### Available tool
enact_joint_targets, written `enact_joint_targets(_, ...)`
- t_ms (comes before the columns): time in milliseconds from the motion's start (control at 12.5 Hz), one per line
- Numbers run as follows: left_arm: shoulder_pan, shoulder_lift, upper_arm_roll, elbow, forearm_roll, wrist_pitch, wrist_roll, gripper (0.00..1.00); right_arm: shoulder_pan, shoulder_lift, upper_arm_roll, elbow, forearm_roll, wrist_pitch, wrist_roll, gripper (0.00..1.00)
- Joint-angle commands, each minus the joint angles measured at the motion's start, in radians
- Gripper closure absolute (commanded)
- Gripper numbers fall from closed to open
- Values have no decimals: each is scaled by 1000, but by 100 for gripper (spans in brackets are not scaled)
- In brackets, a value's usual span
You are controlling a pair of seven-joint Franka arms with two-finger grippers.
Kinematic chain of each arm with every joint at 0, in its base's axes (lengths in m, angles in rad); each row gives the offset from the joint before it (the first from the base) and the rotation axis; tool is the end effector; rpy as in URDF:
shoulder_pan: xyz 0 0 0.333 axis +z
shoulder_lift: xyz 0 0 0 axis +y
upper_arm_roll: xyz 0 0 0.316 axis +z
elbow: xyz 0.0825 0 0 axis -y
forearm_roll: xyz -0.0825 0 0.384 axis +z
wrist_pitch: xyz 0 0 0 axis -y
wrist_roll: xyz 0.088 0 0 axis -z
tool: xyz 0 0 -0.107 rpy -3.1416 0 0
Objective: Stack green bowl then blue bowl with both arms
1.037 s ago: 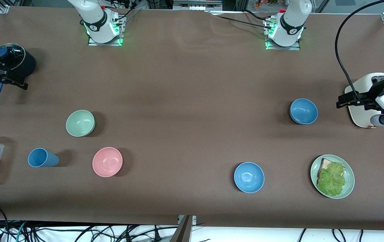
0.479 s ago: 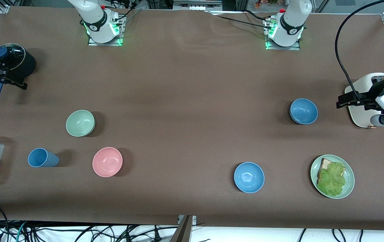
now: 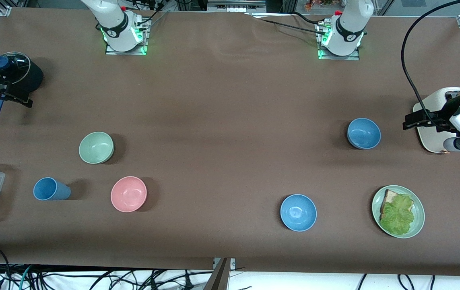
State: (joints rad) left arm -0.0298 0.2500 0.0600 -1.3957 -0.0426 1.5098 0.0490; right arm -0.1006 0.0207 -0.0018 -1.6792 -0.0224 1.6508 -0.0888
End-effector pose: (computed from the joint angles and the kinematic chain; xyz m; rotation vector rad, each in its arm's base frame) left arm 0.6198 0.0095 0.5546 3.1014 -0.0300 -0.2085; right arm 0.5599 -0.0598 0.5684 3.1230 -0.0176 -0.0797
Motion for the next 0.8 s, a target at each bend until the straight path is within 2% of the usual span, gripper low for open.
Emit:
enact_joint_targets(0,-1,6,0,18,12,-13,-1,0,-19,-11,16,-11,-1,-5,-5,0)
enact_joint_targets(718,-2,6,0,18,12,-11,-1,0,-22,-7,14,-11,-1,-2,-6,0)
